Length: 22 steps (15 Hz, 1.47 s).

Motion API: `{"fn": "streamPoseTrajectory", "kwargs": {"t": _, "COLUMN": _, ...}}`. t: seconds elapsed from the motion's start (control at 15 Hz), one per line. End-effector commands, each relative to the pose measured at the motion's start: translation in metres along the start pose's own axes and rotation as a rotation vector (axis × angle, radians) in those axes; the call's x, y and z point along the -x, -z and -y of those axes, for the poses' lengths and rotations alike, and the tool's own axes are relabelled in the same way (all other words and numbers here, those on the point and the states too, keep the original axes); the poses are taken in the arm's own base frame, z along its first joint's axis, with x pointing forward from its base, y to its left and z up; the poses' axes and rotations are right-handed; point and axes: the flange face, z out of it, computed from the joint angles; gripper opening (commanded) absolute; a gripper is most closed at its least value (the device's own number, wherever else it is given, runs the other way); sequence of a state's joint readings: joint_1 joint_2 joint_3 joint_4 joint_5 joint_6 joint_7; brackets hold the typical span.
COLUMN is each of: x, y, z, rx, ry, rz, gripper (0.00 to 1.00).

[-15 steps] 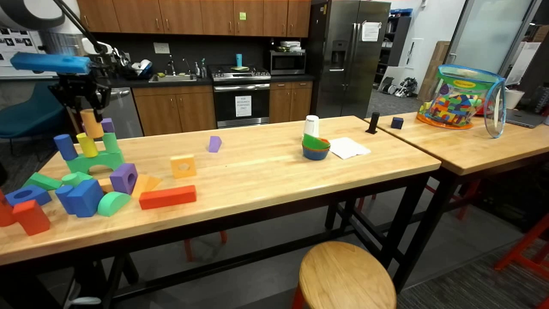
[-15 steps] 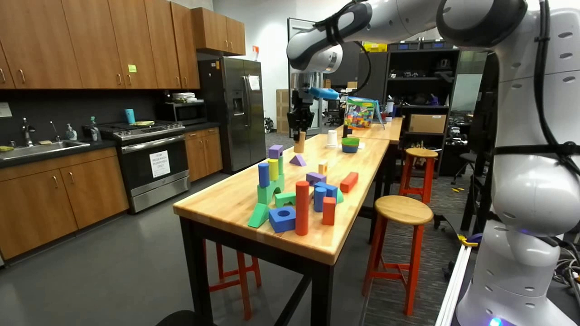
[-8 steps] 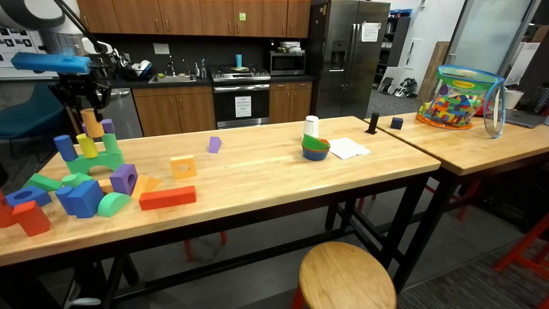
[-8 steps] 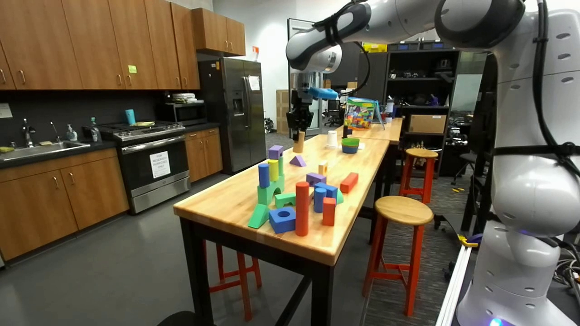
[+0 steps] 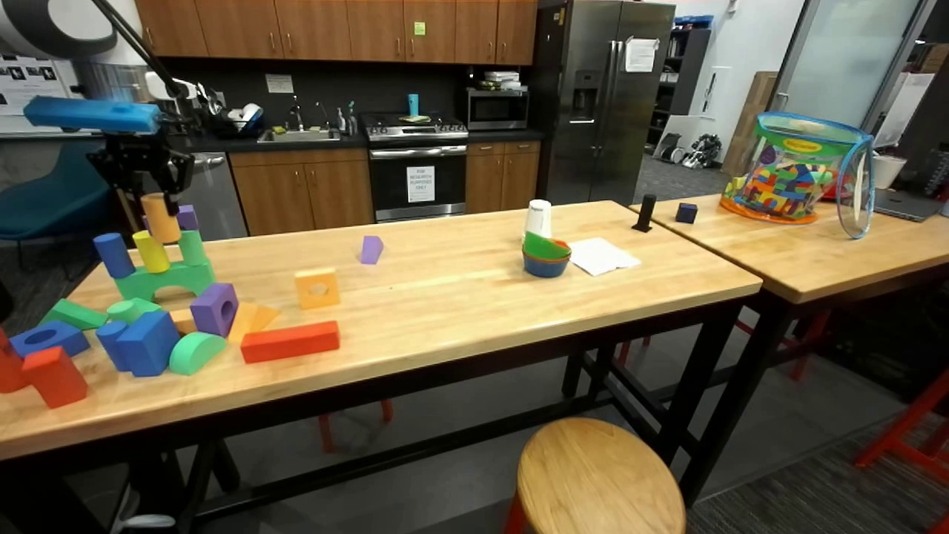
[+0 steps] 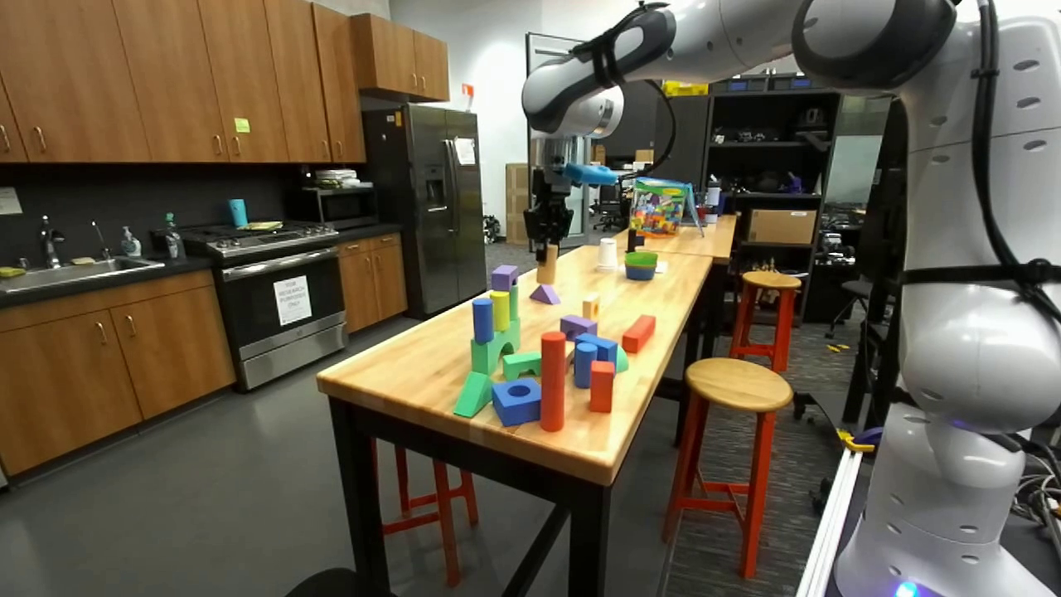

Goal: Move the object and place it amongst the other objects

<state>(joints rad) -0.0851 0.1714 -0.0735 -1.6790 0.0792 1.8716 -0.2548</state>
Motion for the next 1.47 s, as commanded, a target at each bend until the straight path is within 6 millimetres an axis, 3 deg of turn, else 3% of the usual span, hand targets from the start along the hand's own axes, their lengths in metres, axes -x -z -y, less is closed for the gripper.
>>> {"fn": "streamPoseTrajectory", "kwargs": {"t": 0.0, "x": 0.002, "y": -0.015, "z": 0.002, "rx": 0.005, "ry": -0.014, "rz": 0.039, "gripper": 0.16}}
{"fn": "streamPoseTrajectory", "kwargs": {"t": 0.93, "x": 0.002, "y": -0.07, "z": 0.015, "rx": 0.0, "ry": 0.014, "rz": 0.127, "gripper": 0.16}}
{"fn": "streamPoseTrajectory", "kwargs": {"t": 1.4, "x": 0.012, "y": -0.083, "z": 0.012, "rx": 0.073, "ry": 0.061, "rz": 0.178, "gripper": 0.16}}
